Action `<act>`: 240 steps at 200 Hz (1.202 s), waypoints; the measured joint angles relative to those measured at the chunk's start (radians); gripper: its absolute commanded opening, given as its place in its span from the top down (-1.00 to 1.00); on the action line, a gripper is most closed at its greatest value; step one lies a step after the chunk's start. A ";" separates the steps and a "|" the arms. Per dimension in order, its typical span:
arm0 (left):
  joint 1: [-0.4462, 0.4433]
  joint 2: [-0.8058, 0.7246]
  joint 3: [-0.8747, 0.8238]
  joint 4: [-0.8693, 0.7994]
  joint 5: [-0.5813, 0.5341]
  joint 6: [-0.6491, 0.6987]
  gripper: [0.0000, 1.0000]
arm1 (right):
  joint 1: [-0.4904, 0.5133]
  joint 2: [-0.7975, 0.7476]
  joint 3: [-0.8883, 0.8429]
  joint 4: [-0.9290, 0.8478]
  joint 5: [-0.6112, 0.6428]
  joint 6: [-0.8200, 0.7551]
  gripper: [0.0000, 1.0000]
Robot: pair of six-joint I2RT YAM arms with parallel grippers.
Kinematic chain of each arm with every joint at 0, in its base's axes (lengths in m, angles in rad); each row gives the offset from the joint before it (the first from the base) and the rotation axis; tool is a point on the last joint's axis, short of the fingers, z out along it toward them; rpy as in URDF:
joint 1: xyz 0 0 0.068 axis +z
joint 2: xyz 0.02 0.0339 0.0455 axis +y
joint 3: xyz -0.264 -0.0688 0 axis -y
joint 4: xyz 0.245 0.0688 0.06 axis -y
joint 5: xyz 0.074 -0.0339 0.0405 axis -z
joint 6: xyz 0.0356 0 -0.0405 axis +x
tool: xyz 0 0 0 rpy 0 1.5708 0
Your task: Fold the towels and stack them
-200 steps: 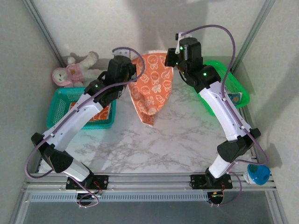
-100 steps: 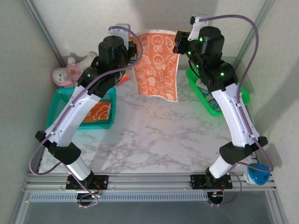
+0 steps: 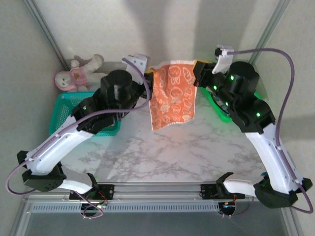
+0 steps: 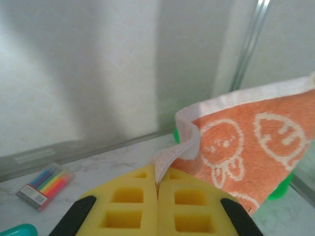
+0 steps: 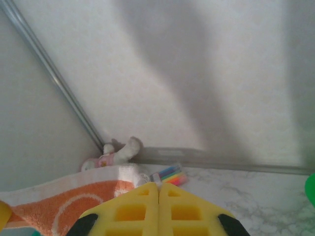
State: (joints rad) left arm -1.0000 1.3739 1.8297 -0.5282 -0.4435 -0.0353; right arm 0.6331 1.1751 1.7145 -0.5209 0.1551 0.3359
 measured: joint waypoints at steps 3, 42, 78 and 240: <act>-0.014 -0.007 -0.005 -0.001 -0.008 0.000 1.00 | 0.005 -0.011 -0.009 -0.001 0.001 0.002 1.00; -0.171 -0.064 -0.042 -0.003 -0.140 -0.008 1.00 | 0.039 -0.117 -0.072 -0.043 0.014 0.043 1.00; -0.134 -0.101 -0.148 0.000 -0.205 -0.029 1.00 | 0.038 -0.106 -0.073 -0.089 0.082 0.065 1.00; 0.522 0.539 -0.037 0.113 0.371 0.000 1.00 | -0.254 0.737 0.221 0.029 -0.073 0.067 1.00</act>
State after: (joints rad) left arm -0.4782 1.9133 1.7924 -0.4156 -0.0723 -0.0357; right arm 0.3794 1.9121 1.9358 -0.4923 0.0822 0.4030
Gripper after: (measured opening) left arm 0.032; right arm 0.036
